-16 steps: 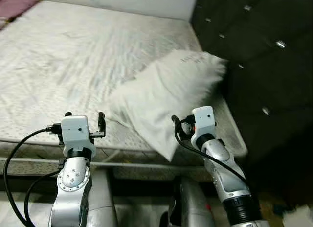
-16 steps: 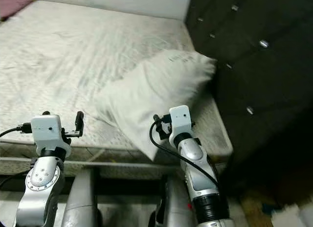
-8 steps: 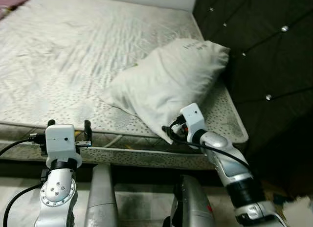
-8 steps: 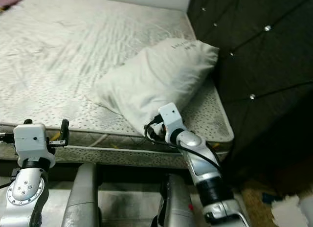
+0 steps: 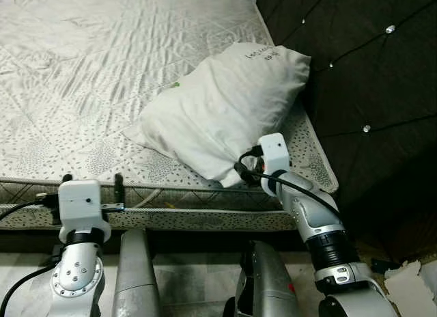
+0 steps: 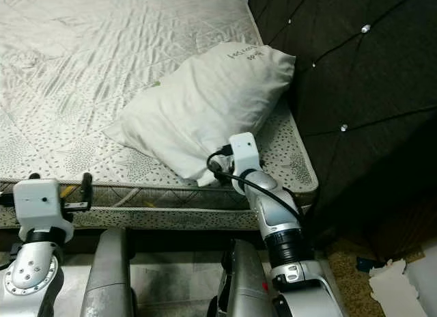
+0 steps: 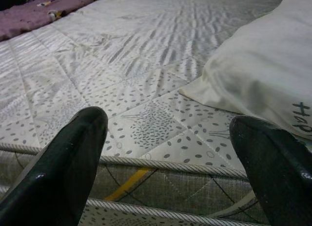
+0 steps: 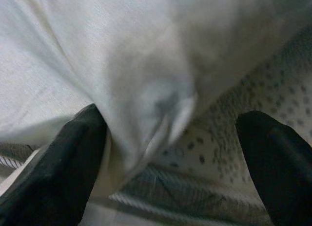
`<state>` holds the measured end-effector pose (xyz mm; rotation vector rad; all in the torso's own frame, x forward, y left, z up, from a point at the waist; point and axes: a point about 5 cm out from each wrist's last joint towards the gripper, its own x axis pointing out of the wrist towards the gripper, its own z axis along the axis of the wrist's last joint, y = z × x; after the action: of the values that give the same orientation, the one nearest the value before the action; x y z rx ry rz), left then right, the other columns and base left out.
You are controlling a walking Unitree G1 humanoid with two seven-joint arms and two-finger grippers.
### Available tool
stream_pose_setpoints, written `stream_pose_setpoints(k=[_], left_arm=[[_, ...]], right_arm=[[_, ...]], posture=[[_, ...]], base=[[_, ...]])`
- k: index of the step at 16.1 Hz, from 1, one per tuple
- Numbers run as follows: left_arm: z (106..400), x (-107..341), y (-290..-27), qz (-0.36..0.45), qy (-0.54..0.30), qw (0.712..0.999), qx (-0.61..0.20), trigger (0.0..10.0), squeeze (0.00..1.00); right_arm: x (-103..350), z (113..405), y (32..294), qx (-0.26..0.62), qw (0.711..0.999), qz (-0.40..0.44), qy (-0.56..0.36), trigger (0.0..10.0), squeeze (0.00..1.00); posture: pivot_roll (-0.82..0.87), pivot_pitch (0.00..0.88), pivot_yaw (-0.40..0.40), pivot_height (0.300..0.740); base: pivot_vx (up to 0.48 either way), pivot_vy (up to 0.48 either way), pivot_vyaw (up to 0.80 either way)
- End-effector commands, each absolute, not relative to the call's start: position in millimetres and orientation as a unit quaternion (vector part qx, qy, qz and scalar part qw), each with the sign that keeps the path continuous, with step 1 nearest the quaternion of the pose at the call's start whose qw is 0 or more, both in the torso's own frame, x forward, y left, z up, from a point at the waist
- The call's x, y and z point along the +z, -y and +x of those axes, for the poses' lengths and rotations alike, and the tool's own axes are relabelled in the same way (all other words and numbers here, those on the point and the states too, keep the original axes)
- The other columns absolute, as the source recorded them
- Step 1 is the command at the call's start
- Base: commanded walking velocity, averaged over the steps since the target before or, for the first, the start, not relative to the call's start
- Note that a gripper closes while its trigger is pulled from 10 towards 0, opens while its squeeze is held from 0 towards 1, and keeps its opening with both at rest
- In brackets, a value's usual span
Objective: Clean up the room
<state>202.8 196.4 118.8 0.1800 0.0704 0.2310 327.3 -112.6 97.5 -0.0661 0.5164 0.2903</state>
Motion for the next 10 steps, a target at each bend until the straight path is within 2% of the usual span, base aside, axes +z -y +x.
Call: stream_pose_setpoints(k=[1, 7, 10], left_arm=[[202, 119, -195, 0.082, -0.038, 0.989, 0.116, 10.0, 0.0], [206, 123, -190, 0.076, -0.034, 0.99, 0.11, 10.0, 0.0], [203, 122, -192, 0.075, -0.037, 0.99, 0.116, 10.0, 0.0]], right_arm=[[100, 326, 119, 0.124, 0.957, -0.021, -0.263, 10.0, 0.0], [100, 321, 78, 0.141, 0.947, 0.064, -0.282, 10.0, 0.0], [100, 330, 71, 0.14, 0.947, 0.077, -0.278, 10.0, 0.0]], posture=[[0.19, 0.072, -0.156, 0.547], [0.21, 0.074, -0.157, 0.547], [0.23, 0.08, -0.166, 0.547]], base=[[0.0, 0.0, 0.0], [0.0, 0.0, 0.0], [0.0, 0.0, 0.0]])
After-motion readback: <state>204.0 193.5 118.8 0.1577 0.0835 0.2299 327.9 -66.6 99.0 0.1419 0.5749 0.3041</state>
